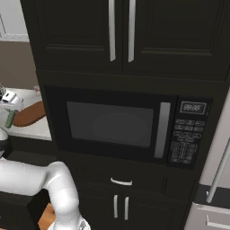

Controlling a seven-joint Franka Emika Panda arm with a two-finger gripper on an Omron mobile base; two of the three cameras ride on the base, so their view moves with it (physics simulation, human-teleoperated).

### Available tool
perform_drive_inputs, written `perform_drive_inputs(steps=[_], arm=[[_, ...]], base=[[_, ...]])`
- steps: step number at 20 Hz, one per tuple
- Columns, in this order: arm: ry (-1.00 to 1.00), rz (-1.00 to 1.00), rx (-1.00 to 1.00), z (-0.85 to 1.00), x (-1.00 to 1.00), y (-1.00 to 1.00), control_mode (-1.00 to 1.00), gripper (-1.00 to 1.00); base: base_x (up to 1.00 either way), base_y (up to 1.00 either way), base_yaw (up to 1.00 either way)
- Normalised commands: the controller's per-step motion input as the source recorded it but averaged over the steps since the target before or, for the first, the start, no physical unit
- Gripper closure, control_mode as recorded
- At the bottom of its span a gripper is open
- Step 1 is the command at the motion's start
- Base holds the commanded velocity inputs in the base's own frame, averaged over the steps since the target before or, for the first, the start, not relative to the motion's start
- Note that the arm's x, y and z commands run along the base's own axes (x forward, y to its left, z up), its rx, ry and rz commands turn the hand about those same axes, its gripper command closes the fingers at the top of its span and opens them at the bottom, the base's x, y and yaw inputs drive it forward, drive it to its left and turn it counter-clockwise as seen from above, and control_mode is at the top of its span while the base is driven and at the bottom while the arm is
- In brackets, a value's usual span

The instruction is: Open the drawer on the left and place the cutting tools on the cutting board.

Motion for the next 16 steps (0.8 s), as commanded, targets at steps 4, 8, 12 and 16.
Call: perform_drive_inputs(steps=[4,8,12,16], arm=[[0.00,0.00,0.21,0.00,0.04,0.00,-1.00,1.00],[0.00,0.00,0.25,0.00,0.00,0.00,-1.00,1.00],[0.00,0.00,0.23,0.00,0.03,0.00,-1.00,1.00],[0.00,0.00,0.00,0.00,0.22,0.00,-1.00,1.00]], base=[[0.00,0.00,0.00],[0.00,0.00,0.00],[0.00,0.00,0.00],[0.00,0.00,0.00]])
